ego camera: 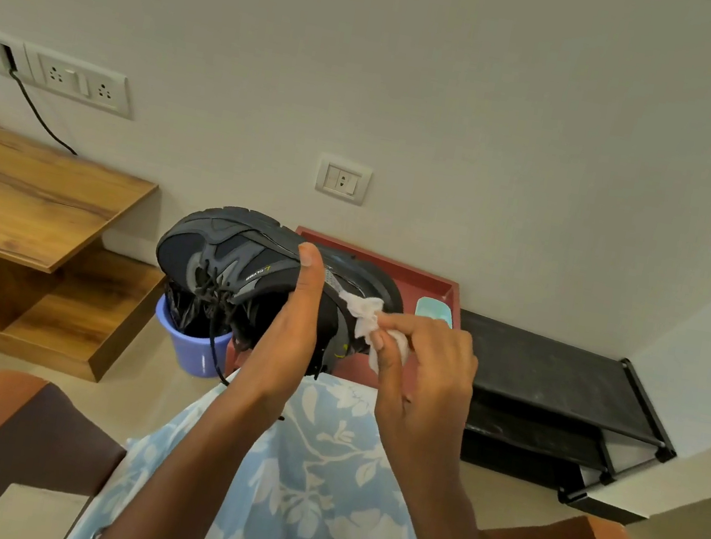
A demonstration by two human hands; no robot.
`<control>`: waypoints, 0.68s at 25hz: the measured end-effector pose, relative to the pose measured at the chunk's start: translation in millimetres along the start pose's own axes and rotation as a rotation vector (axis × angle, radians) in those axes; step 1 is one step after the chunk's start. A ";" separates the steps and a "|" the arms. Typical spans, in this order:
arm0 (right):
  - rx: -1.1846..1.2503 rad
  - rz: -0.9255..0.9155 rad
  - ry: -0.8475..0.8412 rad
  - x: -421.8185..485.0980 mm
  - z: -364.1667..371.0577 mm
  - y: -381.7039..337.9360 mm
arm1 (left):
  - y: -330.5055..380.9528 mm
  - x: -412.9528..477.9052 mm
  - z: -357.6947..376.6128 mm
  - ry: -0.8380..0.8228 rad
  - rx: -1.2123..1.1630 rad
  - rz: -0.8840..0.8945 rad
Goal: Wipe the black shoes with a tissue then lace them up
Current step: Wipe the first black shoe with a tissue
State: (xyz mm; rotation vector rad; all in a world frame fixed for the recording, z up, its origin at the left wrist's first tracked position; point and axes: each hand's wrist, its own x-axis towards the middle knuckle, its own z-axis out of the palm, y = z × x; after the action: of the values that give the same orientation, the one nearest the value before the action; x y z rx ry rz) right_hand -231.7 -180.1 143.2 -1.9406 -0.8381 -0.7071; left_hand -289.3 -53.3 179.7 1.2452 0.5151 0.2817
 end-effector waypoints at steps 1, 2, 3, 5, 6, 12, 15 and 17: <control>0.021 0.029 0.008 -1.9 -1.0 0.4 | -1.7 2.9 -1.5 0.000 -0.002 -0.031; 0.041 0.069 0.007 0.9 -1.9 0.2 | -1.4 2.8 -1.4 -0.021 -0.002 -0.038; 0.049 0.099 -0.001 7.1 -3.4 -0.7 | -0.4 1.3 0.0 -0.048 0.006 -0.029; 0.021 0.106 -0.030 27.7 -6.8 -1.8 | 5.1 -4.8 5.4 -0.084 0.002 0.035; -0.001 0.089 -0.053 37.8 -8.0 -1.8 | 7.8 -6.9 7.4 -0.088 -0.005 0.056; 0.134 0.101 -0.020 14.2 -8.7 -3.3 | 17.4 -4.4 -0.9 -0.023 -0.100 0.043; 0.169 0.113 -0.027 7.3 -10.4 -2.3 | 23.6 -4.9 -3.6 -0.029 -0.121 0.016; 0.126 0.146 -0.027 23.3 -12.5 -3.7 | 22.5 -6.3 -1.9 -0.027 -0.108 0.019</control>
State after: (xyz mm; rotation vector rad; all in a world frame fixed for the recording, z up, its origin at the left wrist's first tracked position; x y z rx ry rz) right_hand -222.2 -183.2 167.9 -1.8798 -0.7303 -0.5304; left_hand -294.1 -47.8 202.1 1.1483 0.4594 0.3048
